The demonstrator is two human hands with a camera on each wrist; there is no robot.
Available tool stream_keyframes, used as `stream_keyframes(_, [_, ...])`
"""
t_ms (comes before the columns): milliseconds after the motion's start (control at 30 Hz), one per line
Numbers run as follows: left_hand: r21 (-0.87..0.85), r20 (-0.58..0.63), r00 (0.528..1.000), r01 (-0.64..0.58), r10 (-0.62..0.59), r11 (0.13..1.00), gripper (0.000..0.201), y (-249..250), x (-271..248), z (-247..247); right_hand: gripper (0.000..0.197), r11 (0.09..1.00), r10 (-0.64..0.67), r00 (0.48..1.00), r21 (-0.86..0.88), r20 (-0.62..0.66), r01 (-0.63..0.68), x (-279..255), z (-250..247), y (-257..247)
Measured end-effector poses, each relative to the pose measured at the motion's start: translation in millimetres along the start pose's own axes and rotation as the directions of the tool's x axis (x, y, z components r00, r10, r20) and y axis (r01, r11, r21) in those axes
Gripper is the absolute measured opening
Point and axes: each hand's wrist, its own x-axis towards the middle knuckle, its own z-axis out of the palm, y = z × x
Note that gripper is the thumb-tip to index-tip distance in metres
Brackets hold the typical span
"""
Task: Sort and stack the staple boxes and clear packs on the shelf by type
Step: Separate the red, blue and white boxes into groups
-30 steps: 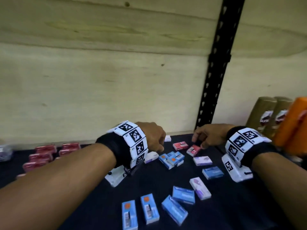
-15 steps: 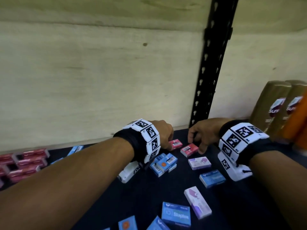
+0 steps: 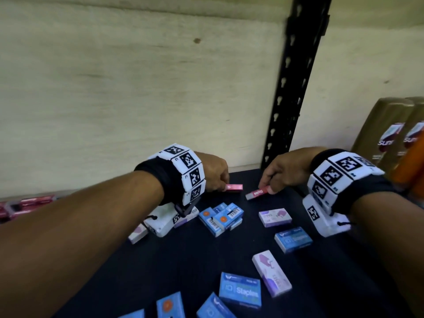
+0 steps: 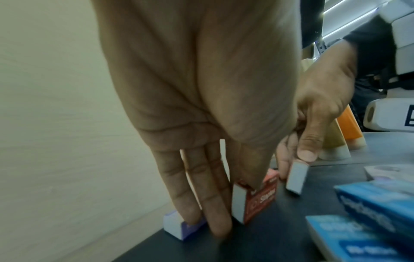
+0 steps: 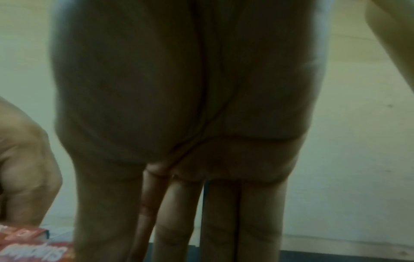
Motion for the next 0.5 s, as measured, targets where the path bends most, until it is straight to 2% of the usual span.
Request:
stream_keyframes(133, [-0.013,-0.068,0.998,0.014,-0.015,1.000,0.028,-2,0,3,0.025,1.000,0.016,1.000,-0.021,0.006,-0.016,6,0,4])
stream_keyframes(333, [0.024,-0.088,0.996,0.021,-0.019,0.999,0.032,0,-4,6,0.021,0.999,0.042,0.999,0.030,-0.005,-0.042,9,4,8])
stream_keyframes(500, [-0.041,-0.123,0.992,0.018,-0.023,0.999,0.033,-5,-14,1,0.018,0.997,0.079,0.997,0.000,-0.011,-0.079,11,4,4])
